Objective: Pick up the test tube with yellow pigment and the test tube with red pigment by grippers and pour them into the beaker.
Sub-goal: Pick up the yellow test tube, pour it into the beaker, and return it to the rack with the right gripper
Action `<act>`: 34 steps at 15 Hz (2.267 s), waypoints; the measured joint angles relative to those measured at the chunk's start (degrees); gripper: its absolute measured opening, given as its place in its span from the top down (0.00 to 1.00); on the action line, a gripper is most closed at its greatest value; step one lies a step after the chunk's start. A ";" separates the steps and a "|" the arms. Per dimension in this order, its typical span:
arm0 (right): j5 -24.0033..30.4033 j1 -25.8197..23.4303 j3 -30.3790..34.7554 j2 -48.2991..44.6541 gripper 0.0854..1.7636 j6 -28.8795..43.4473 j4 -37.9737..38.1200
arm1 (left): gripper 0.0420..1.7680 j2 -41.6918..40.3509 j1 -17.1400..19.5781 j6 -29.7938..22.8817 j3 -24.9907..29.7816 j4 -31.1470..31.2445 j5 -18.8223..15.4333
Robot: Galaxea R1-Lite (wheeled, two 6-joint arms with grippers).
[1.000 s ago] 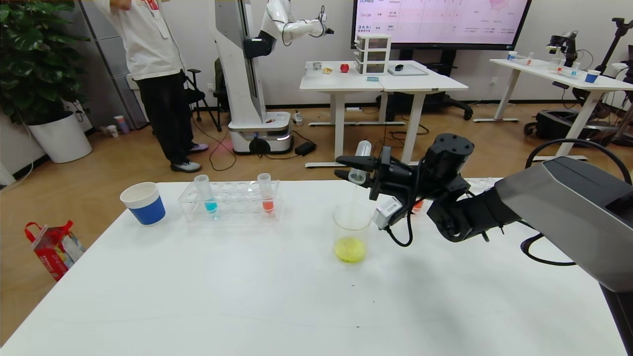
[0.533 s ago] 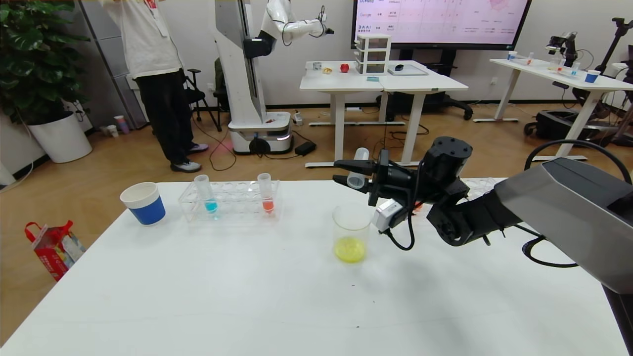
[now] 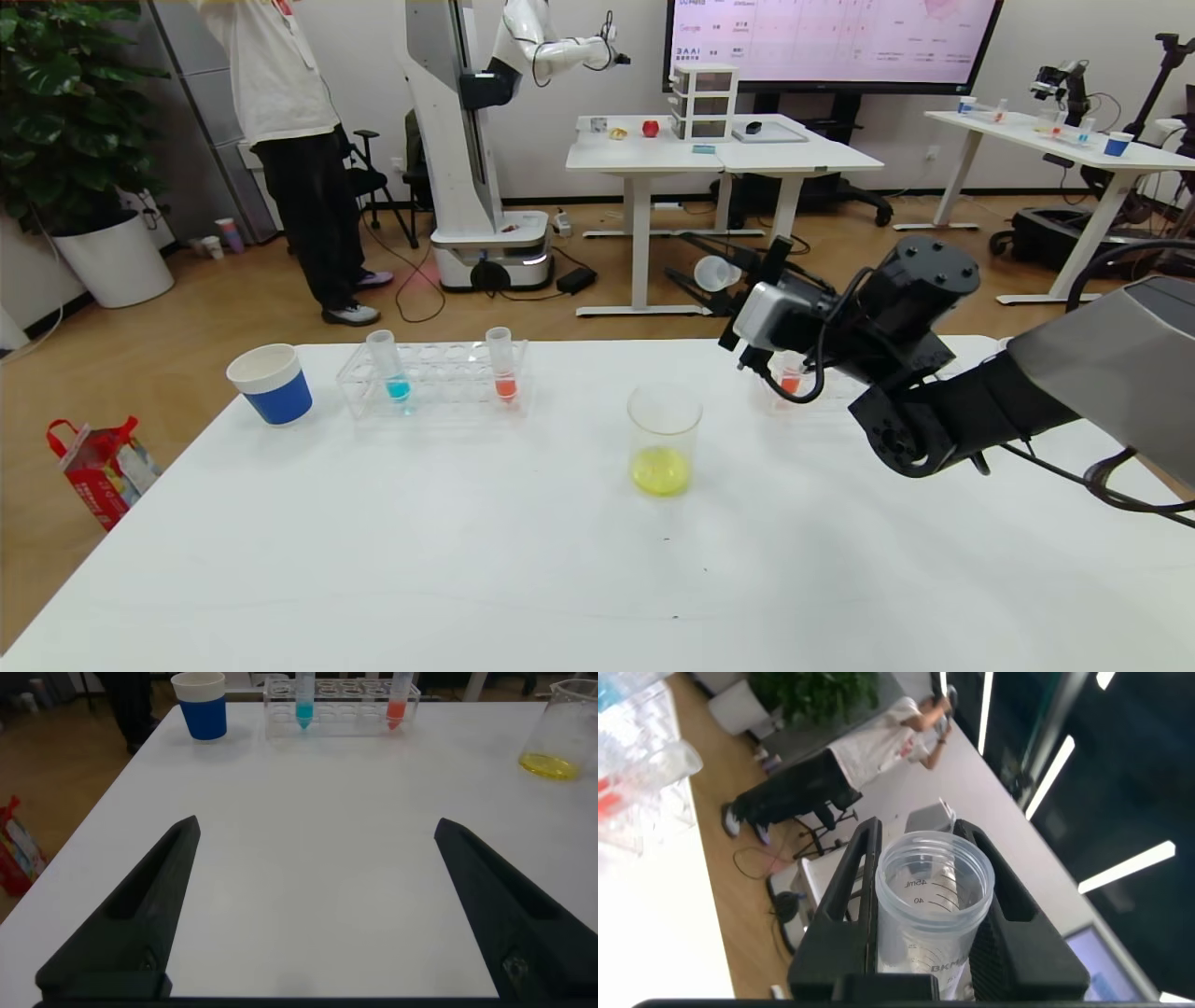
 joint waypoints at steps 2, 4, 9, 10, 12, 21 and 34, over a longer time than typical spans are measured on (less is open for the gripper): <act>-12.48 2.01 4.58 -1.46 0.74 13.54 -5.44 | 0.01 0.00 0.00 0.00 0.00 0.00 0.00; -22.80 3.85 8.11 -2.94 0.74 21.94 -6.38 | 0.01 0.00 0.00 0.00 0.00 -0.02 0.00; -34.89 4.71 16.21 -7.38 0.74 40.02 0.74 | 0.01 0.00 -0.02 0.00 0.00 -0.02 0.00; -35.88 4.77 17.76 -8.79 0.74 42.84 3.94 | 0.01 0.00 -0.02 0.00 0.00 -0.02 0.00; -37.04 4.13 19.94 -11.80 0.74 46.64 9.05 | 0.01 0.00 -0.02 0.00 0.00 -0.02 0.00; -33.16 -14.14 22.75 -17.19 0.74 47.23 12.07 | 0.01 0.00 0.00 0.00 0.00 -0.02 0.00; -32.33 -40.44 0.73 -2.80 0.74 46.87 20.50 | 0.01 0.00 0.00 0.00 0.00 -0.02 0.00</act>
